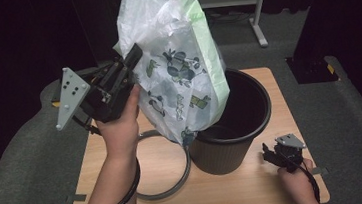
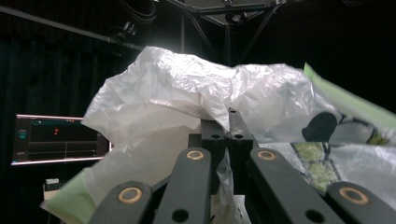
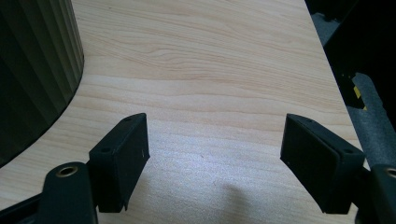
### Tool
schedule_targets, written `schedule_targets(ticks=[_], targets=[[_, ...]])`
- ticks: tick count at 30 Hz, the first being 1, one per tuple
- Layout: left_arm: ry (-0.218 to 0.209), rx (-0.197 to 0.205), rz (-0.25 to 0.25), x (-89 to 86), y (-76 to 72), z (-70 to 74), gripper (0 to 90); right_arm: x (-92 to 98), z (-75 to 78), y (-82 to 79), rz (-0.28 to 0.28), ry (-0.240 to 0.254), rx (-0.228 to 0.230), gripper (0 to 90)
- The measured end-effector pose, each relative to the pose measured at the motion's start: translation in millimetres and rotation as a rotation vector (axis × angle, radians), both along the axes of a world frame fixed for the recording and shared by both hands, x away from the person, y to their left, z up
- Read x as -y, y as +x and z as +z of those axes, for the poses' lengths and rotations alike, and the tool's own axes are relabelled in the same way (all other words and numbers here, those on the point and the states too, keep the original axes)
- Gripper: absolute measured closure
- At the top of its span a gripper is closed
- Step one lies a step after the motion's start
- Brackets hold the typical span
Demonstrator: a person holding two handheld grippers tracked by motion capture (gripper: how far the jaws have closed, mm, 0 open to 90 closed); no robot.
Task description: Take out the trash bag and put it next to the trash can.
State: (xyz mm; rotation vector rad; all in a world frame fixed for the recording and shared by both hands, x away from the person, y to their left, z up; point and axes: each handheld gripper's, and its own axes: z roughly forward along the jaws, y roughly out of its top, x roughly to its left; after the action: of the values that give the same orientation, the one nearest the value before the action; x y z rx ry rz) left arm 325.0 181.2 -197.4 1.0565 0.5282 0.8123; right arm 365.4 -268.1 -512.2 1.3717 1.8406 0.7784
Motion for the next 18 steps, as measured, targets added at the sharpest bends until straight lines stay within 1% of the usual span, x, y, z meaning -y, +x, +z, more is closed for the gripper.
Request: schedule_targets(ticks=[3, 4, 7, 15, 18], targets=[[-0.001, -0.005, 0.007, -4.5, -3.5, -0.6, 89.1, -0.6, -0.1, 0.8, -0.003, 0.001, 0.0, 23.1], [0.01, -0.004, 0.016, -6.7, -4.2, -1.3, 89.1, -0.7, -0.2, 1.0, -0.003, -0.001, 0.001, 23.1], [0.002, -0.016, 0.028, -12.8, -6.0, -6.0, 89.1, -1.0, -1.0, 1.5, -0.005, -0.003, 0.0, 23.1], [-0.024, -0.054, 0.059, -33.8, -9.7, -22.7, 89.1, -1.6, -4.0, 4.4, -0.01, 0.003, -0.017, 23.1], [-0.042, -0.074, 0.068, -42.3, -14.1, -33.9, 89.1, -1.2, -4.4, 4.9, -0.009, 0.003, -0.026, 23.1]])
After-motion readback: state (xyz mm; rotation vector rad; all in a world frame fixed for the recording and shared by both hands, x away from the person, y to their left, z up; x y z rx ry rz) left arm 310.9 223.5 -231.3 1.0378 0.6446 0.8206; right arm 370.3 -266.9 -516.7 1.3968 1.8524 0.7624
